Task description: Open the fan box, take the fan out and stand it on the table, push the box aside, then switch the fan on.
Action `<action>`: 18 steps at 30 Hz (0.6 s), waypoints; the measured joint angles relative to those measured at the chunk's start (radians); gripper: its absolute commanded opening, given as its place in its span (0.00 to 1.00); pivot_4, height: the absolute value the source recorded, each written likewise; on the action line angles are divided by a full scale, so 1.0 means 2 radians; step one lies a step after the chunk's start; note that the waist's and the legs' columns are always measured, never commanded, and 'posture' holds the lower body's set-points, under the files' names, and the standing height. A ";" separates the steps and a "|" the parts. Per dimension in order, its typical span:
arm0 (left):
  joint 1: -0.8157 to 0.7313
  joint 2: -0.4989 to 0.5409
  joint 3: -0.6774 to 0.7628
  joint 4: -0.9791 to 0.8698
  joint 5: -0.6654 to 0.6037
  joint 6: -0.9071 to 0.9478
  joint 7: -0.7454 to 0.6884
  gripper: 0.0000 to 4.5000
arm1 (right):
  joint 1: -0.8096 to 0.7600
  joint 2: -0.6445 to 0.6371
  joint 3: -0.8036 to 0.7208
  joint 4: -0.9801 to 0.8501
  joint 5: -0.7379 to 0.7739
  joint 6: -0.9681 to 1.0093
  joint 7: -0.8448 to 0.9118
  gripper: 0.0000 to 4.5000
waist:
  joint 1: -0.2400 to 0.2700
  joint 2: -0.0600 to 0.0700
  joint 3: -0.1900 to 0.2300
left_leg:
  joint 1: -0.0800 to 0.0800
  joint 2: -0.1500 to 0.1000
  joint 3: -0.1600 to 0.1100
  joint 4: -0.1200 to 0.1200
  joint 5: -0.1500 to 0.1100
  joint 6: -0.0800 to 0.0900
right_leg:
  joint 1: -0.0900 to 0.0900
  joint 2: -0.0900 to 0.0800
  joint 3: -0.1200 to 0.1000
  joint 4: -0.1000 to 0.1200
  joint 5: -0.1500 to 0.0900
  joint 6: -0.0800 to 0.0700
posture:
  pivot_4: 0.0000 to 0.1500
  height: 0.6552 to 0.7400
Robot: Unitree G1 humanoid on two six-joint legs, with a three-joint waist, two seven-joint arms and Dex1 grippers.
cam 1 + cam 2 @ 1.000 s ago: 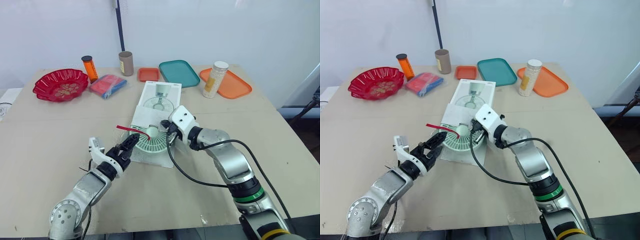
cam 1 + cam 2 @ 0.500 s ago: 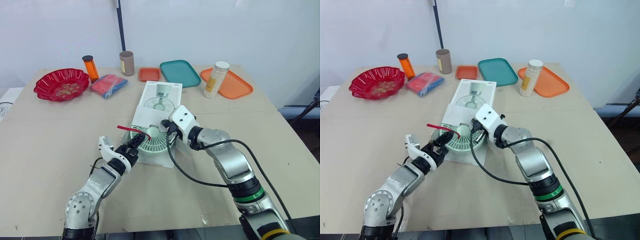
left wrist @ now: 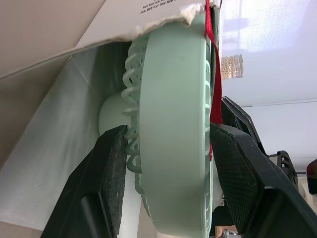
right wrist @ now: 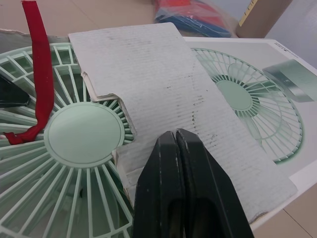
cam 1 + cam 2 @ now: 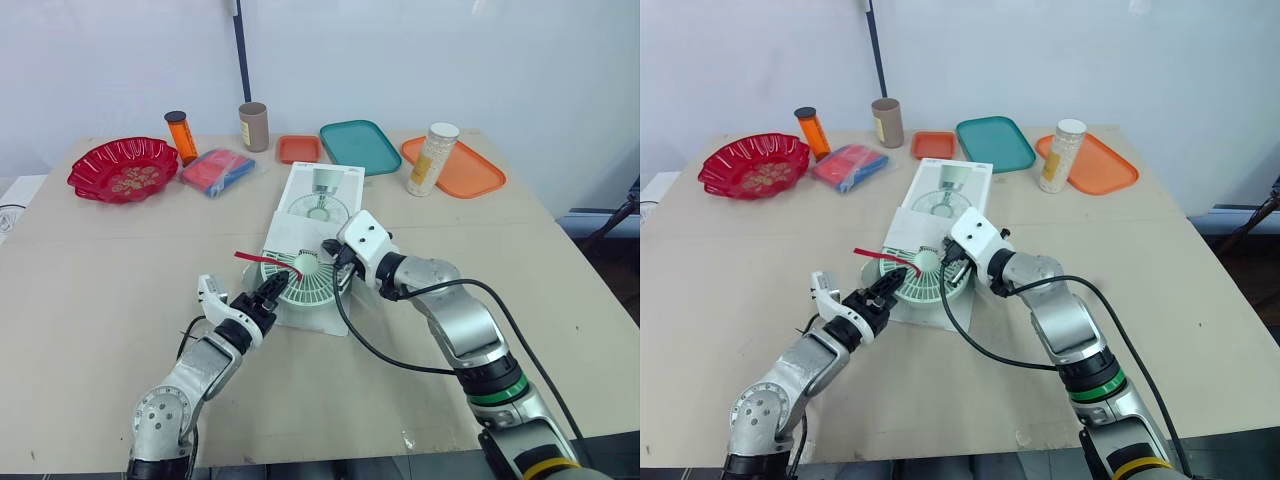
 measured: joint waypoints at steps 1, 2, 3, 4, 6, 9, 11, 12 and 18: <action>0.004 -0.002 0.001 0.000 0.003 0.000 -0.005 0.59 | 0.000 0.000 0.000 0.000 0.000 0.000 0.000 0.00 | 0.000 0.000 0.000 | 0.000 0.000 0.000 0.000 0.000 0.000 | 0.000 0.000 0.000 0.000 0.000 0.000 | 1.00 1.00; 0.006 -0.002 0.001 -0.001 0.003 0.001 -0.007 0.59 | 0.000 0.000 0.000 0.000 0.000 0.000 0.000 0.00 | 0.000 0.000 0.000 | 0.000 0.000 0.000 0.000 0.000 0.000 | 0.000 0.000 0.000 0.000 0.000 0.000 | 1.00 1.00; 0.009 -0.003 0.001 -0.002 0.004 0.001 -0.008 0.59 | 0.000 0.000 0.000 0.000 0.000 0.000 0.000 0.00 | 0.000 0.000 0.000 | 0.000 0.000 0.000 0.000 0.000 0.000 | 0.000 0.000 0.000 0.000 0.000 0.000 | 1.00 1.00; 0.014 -0.003 0.001 -0.004 0.004 0.001 -0.009 0.59 | 0.000 0.000 0.000 0.000 0.000 0.000 0.000 0.00 | 0.000 0.000 0.000 | 0.000 0.000 0.000 0.000 0.000 0.000 | 0.000 0.000 0.000 0.000 0.000 0.000 | 1.00 1.00; 0.024 -0.003 0.002 -0.013 0.003 0.003 -0.008 0.59 | -0.001 0.000 0.000 0.000 0.000 0.000 0.000 0.00 | -0.001 0.000 0.000 | 0.000 0.000 0.000 0.000 0.000 0.000 | 0.000 0.000 0.000 0.000 0.000 0.000 | 1.00 1.00; 0.049 -0.003 0.004 -0.040 -0.008 0.003 -0.008 0.39 | -0.001 -0.001 0.000 0.001 0.000 0.000 0.000 0.00 | -0.001 0.000 0.000 | 0.000 0.000 0.000 0.000 0.000 0.000 | 0.000 0.000 0.000 0.000 0.000 0.000 | 1.00 1.00; 0.058 -0.001 0.005 -0.050 -0.014 0.003 -0.006 0.38 | -0.001 0.000 0.000 0.001 0.000 0.000 0.000 0.00 | -0.001 0.000 0.000 | 0.000 0.000 0.000 0.000 0.000 0.000 | 0.000 0.000 0.000 0.000 -0.002 0.002 | 1.00 1.00; 0.061 0.001 0.006 -0.054 -0.016 0.003 -0.005 0.38 | -0.002 0.000 0.000 0.002 0.000 0.000 0.000 0.00 | -0.001 0.000 0.000 | 0.000 0.000 0.000 0.000 0.000 0.000 | 0.000 0.000 0.000 0.000 -0.002 0.002 | 1.00 1.00; 0.083 0.017 0.008 -0.080 -0.032 0.001 0.007 0.38 | -0.005 0.000 0.000 0.005 0.000 -0.001 0.000 0.00 | -0.001 0.000 0.000 | 0.000 0.000 0.000 0.000 0.000 0.000 | 0.000 0.000 0.000 0.000 -0.002 0.002 | 1.00 1.00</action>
